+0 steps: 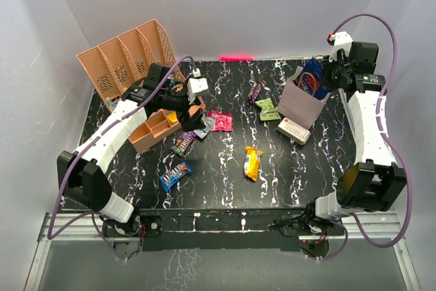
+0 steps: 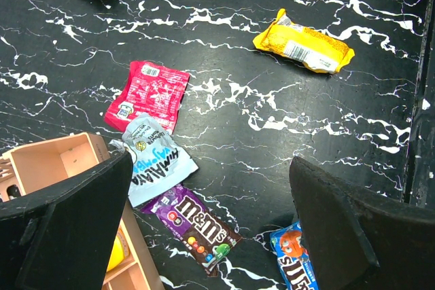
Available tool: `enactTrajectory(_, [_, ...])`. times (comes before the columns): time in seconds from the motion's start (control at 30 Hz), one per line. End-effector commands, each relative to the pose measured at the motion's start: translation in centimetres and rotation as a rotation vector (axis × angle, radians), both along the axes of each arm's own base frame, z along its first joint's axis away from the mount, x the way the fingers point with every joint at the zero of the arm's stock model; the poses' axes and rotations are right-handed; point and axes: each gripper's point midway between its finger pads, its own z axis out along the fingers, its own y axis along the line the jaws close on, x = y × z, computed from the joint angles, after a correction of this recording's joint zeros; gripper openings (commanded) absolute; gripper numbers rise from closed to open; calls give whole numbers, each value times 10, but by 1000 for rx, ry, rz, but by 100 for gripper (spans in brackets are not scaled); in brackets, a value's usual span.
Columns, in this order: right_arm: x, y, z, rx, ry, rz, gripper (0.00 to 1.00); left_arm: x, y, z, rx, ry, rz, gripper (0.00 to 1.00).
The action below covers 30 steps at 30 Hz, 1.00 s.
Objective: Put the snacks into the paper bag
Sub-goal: Place the snack in the paper bag.
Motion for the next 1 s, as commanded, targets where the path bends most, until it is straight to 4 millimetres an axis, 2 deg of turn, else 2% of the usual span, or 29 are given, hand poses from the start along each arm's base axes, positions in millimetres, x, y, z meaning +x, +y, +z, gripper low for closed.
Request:
enactTrajectory(0.0, [19, 1, 16, -51, -112, 58, 9, -6, 0, 12, -31, -26, -32, 98])
enactTrajectory(0.4, [35, 2, -13, -112, -88, 165, 15, -8, -2, 10, -36, -18, -41, 98])
enactTrajectory(0.73, [38, 2, -34, -131, -44, 209, 18, -9, -2, 9, -37, -18, -48, 98])
enactTrajectory(0.83, [35, 3, -34, -121, -37, 205, 18, -10, -2, 8, -35, -18, -50, 98])
enactTrajectory(0.97, [29, 9, -23, -91, -48, 210, 20, -8, -2, 6, -34, -13, -42, 98])
